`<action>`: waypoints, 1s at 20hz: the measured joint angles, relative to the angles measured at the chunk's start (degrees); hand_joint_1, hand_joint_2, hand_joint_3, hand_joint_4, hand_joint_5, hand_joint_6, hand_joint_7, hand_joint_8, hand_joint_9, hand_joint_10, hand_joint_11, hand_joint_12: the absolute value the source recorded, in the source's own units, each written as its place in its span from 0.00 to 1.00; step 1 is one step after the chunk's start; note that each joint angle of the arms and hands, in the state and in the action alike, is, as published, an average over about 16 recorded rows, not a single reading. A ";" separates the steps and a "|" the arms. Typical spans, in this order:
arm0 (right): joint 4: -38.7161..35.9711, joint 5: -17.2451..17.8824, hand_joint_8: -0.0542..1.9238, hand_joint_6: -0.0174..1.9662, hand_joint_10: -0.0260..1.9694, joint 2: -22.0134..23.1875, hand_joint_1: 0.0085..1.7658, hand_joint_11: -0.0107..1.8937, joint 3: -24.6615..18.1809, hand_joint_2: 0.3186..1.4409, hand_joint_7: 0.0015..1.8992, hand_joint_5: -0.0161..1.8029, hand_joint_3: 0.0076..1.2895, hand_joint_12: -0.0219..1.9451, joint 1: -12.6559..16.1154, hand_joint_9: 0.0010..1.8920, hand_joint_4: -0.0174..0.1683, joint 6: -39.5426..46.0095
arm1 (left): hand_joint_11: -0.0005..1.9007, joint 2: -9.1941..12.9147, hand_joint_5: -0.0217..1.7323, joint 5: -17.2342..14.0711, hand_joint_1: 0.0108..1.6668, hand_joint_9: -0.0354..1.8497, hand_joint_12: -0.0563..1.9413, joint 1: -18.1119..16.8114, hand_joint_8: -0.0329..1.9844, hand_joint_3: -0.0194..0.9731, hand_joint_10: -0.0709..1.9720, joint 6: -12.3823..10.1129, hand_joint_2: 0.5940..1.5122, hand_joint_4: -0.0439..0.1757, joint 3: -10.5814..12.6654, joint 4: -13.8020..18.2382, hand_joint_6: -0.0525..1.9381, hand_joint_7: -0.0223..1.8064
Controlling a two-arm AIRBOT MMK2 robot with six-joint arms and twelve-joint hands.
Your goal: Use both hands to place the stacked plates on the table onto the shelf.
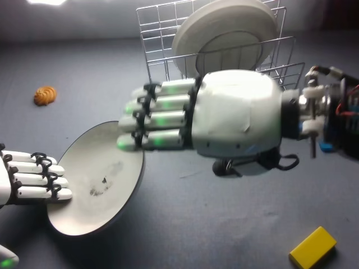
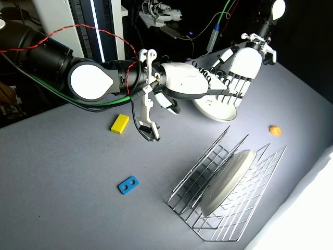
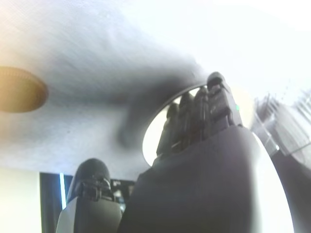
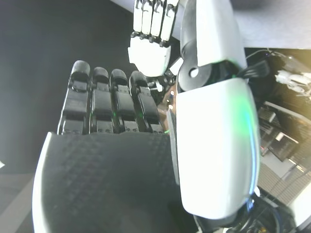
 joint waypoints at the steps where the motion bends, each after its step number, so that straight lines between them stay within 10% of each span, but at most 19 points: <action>1: 0.66 -0.22 0.03 0.03 0.02 -0.61 0.74 0.01 0.07 0.52 0.03 0.06 0.01 0.14 -0.37 0.02 0.11 -1.37 | 0.01 0.02 0.06 0.08 0.00 0.01 0.02 0.38 0.02 0.04 0.02 -0.01 0.60 0.17 -0.09 -0.26 0.02 0.03; 20: 20.43 -5.14 0.03 0.03 0.02 -19.01 0.73 0.02 9.40 0.53 0.11 0.13 0.01 0.32 -1.47 0.10 0.11 -20.60 | 0.01 0.19 0.05 0.06 0.00 0.01 0.02 2.76 0.01 0.04 0.02 -0.03 0.60 0.17 -0.83 -3.16 0.01 0.03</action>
